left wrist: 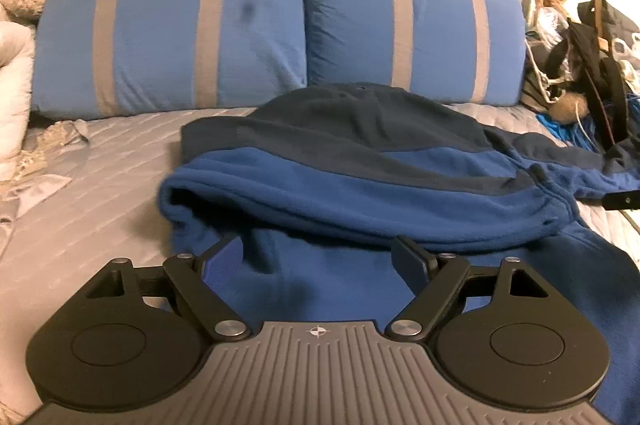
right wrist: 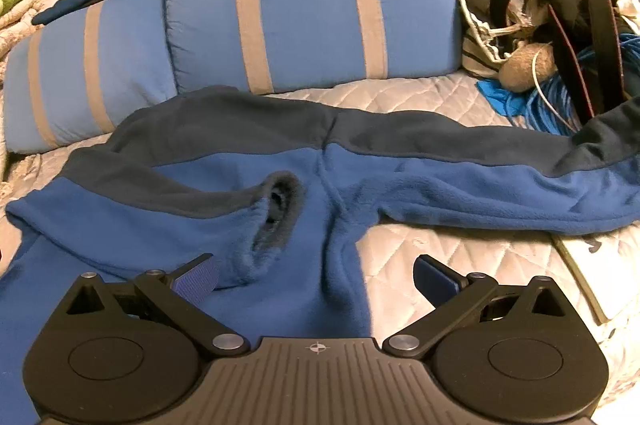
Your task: Fold clothes
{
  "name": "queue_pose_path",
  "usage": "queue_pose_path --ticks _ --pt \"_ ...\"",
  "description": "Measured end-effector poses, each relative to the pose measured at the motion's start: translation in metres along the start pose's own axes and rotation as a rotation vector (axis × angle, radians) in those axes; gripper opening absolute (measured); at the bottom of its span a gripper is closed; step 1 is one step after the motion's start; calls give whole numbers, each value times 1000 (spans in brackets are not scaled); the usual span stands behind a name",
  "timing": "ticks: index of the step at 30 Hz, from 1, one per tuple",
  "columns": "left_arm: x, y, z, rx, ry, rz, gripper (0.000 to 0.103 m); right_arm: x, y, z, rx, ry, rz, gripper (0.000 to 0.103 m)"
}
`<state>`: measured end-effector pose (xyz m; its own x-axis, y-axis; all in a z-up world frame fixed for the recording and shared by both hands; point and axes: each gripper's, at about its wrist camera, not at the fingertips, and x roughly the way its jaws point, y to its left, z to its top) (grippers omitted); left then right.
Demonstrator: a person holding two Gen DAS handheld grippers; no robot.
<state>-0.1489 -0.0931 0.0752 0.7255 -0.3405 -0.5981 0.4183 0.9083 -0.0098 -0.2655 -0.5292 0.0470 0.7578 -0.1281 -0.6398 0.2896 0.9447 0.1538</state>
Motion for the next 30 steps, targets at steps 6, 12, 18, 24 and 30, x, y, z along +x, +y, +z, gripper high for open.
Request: queue_pose_path --ticks 6,12,18,24,30 --pt "11 -10 -4 21 29 5 82 6 -9 6 -1 -4 -41 103" --pt "9 -13 -8 18 26 37 82 -2 -31 6 11 -80 -107 102" --pt "13 -14 -8 32 40 47 82 -17 -88 3 55 -180 -213 90" --pt "15 -12 -9 15 54 37 82 -32 -171 0 169 -273 -351 70" --pt "17 -12 -9 20 64 41 82 -47 -264 5 321 -309 -487 47"
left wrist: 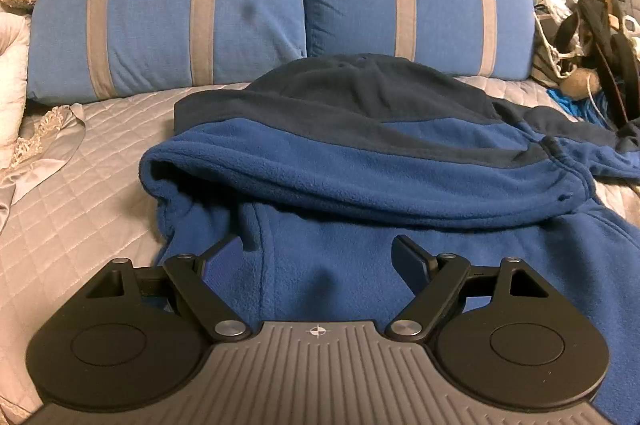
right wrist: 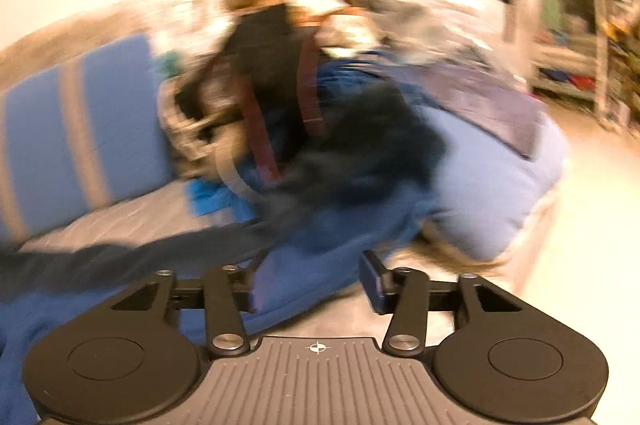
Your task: Fold clothes
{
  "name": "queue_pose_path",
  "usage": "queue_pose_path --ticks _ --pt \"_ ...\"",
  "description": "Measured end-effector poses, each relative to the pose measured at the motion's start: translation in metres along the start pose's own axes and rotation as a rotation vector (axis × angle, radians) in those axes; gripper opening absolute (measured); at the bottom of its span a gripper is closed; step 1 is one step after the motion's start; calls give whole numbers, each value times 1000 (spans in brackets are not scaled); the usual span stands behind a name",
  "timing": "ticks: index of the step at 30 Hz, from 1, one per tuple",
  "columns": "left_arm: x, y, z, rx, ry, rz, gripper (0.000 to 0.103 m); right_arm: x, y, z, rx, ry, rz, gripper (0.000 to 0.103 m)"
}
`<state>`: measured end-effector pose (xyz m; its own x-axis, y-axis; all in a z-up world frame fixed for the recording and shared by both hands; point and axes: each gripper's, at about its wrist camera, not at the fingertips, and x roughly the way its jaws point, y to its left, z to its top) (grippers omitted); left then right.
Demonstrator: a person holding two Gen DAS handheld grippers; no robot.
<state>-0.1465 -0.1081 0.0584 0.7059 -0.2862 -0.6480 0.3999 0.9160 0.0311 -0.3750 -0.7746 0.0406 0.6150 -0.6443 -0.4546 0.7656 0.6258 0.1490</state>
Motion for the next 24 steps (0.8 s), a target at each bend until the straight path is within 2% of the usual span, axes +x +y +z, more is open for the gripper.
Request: queue_pose_path --ticks 5,11,15,16,17,24 --pt "2 0 1 -1 14 -2 82 29 -46 27 67 -10 -87 40" --pt "4 0 2 -4 24 -1 82 66 -61 47 67 18 -79 40" --pt "5 -1 2 -3 30 2 82 82 -63 51 63 45 -121 41" --pt "5 -1 2 -3 31 3 82 85 -64 52 66 59 -119 33" --pt "5 -1 2 -3 31 3 82 83 -63 54 67 62 -114 11" --pt "6 -2 2 -6 35 7 82 57 -41 65 26 67 -46 6"
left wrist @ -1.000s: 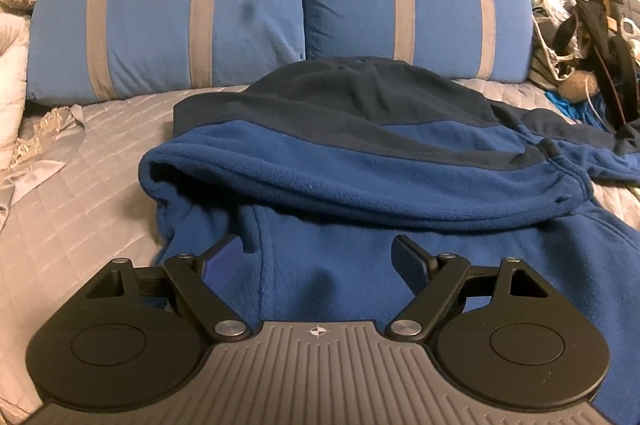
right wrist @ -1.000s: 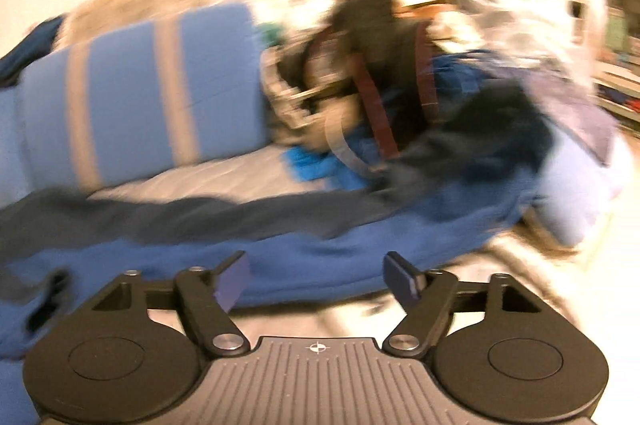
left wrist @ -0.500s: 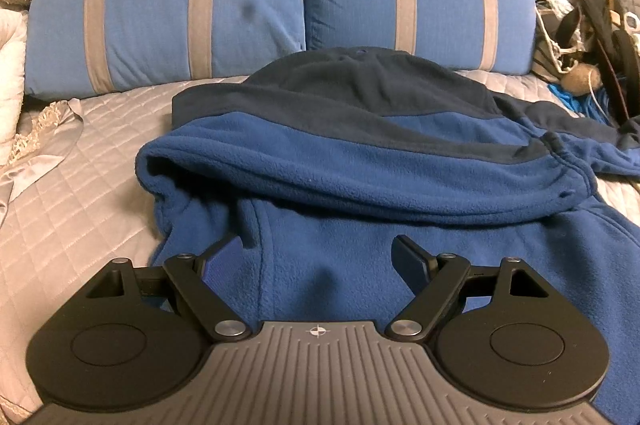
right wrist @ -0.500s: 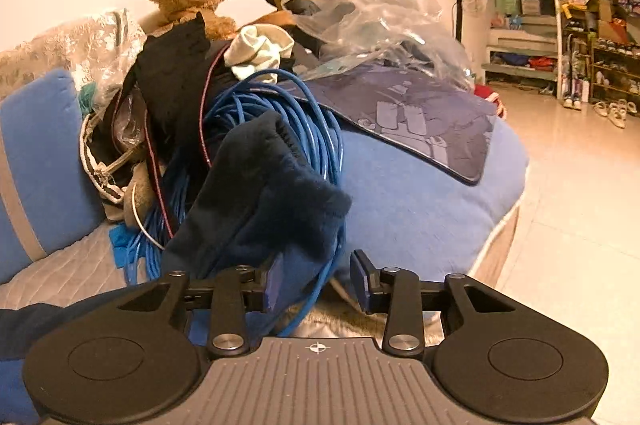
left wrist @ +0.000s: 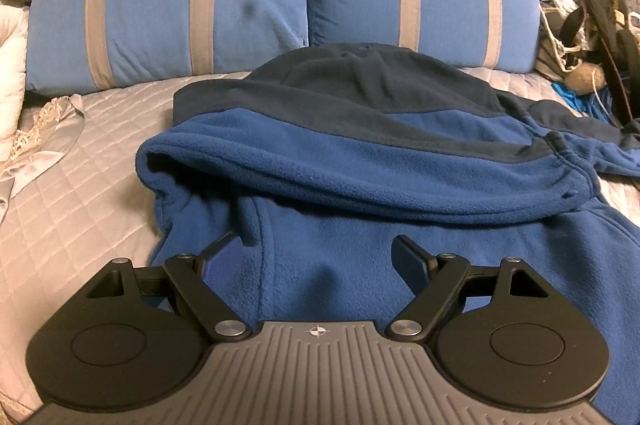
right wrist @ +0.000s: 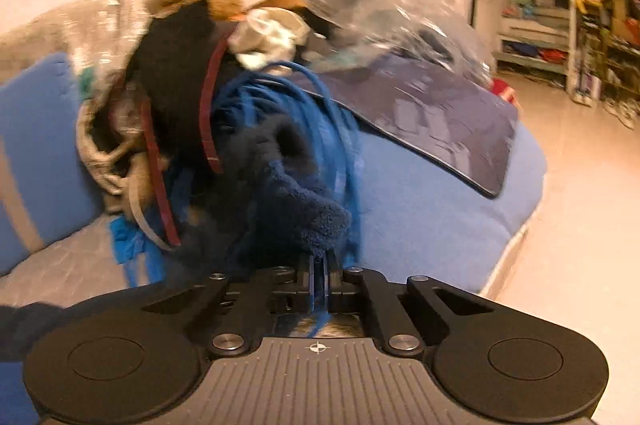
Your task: Fold clothes
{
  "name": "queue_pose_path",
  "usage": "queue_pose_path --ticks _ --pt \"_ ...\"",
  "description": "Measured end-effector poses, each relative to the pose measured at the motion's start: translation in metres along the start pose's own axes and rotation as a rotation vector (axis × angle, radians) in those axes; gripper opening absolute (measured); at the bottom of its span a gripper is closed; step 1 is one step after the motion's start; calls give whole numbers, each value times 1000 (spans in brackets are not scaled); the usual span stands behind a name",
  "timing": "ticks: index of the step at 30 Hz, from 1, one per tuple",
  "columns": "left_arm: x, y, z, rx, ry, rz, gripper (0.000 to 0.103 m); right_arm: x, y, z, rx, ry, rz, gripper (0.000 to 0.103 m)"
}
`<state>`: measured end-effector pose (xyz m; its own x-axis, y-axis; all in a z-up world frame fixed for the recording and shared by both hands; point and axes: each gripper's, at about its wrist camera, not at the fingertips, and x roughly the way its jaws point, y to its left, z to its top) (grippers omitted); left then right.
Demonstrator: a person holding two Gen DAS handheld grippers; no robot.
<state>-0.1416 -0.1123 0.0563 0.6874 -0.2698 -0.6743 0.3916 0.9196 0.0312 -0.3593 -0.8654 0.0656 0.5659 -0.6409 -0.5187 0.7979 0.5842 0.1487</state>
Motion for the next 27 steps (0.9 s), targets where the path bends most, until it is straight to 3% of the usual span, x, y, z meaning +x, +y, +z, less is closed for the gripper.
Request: queue_pose_path --ticks 8,19,23,27 --pt "0 -1 -1 3 -2 10 82 -51 63 7 -43 -14 244 6" --pt "-1 1 -2 -4 -13 8 82 -109 200 -19 -159 64 623 5" --pt "-2 1 -3 -3 -16 10 82 -140 258 -43 -272 76 747 5" --pt "-4 2 -4 -9 -29 15 82 -175 314 -92 -510 152 859 8"
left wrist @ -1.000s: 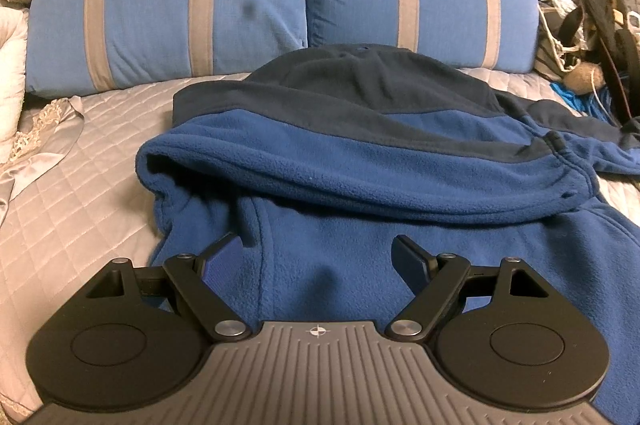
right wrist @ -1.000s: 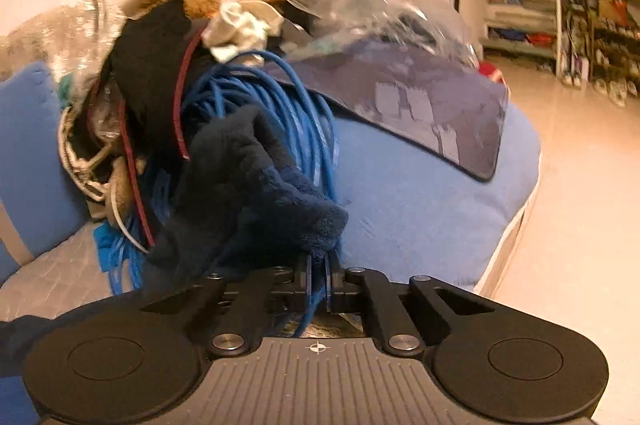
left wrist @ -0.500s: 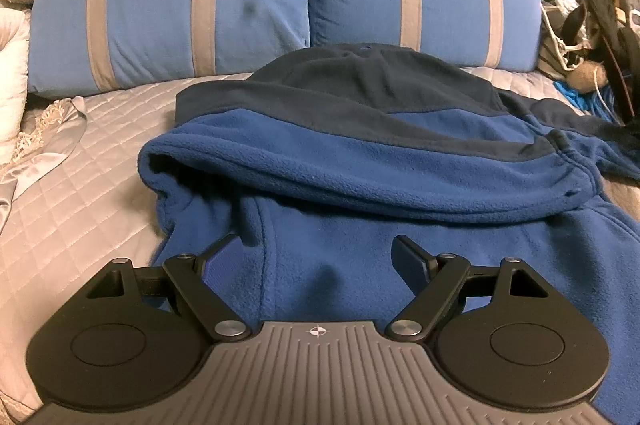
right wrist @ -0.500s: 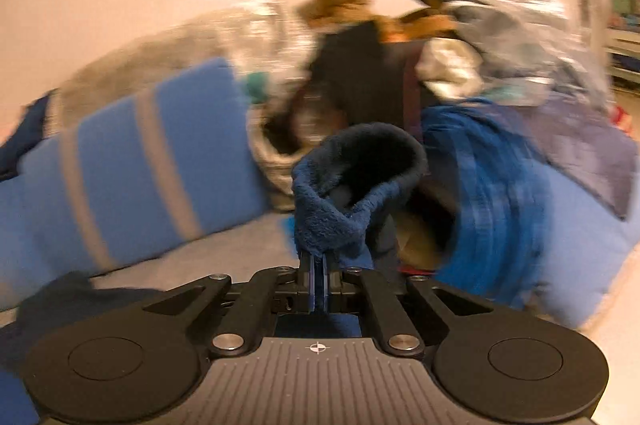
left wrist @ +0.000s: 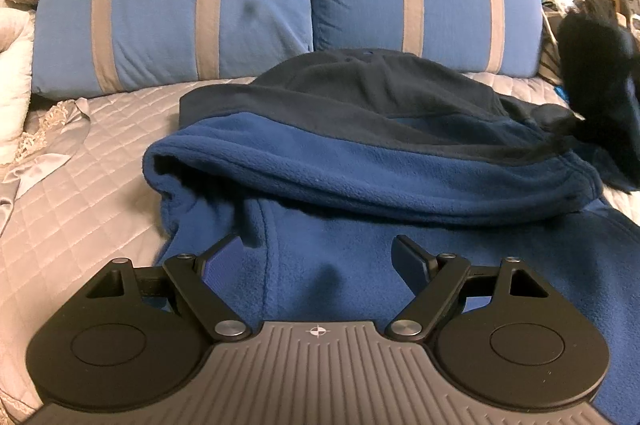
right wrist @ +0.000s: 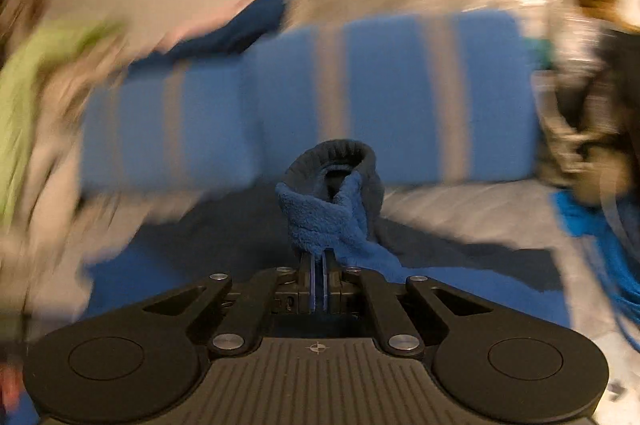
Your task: Fold clothes
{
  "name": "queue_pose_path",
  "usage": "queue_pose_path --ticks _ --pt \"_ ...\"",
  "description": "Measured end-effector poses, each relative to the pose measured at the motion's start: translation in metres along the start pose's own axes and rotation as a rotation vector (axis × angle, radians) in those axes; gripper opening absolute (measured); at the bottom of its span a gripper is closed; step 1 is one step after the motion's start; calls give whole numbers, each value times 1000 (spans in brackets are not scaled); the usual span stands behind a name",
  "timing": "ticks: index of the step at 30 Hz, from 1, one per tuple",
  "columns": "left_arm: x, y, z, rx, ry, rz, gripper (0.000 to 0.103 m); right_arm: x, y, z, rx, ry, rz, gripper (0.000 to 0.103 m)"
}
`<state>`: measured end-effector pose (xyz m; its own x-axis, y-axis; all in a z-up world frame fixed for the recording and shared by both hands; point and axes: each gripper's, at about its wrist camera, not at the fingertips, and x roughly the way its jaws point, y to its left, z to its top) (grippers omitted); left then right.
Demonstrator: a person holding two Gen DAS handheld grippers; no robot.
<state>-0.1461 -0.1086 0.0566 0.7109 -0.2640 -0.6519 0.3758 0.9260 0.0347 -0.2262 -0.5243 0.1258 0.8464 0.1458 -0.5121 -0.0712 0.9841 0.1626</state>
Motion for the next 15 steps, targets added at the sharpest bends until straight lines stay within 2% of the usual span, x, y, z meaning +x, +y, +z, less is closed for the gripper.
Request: queue_pose_path --ticks 3,4,5,7,10,15 --pt "-2 2 0 -9 -10 -1 82 15 52 -16 -191 149 108 17" --pt "-2 3 0 -13 -10 -4 82 18 68 -21 -250 189 144 29" --pt "-2 3 0 -16 -10 -8 82 16 76 -25 -293 190 179 47" --pt "-1 4 0 -22 -10 -16 82 12 82 -29 -360 161 200 66" --pt "-1 6 0 -28 -13 -26 82 16 78 -29 -396 166 190 65" --pt "-2 8 -1 -37 -16 -38 82 37 62 -33 -453 252 186 49"
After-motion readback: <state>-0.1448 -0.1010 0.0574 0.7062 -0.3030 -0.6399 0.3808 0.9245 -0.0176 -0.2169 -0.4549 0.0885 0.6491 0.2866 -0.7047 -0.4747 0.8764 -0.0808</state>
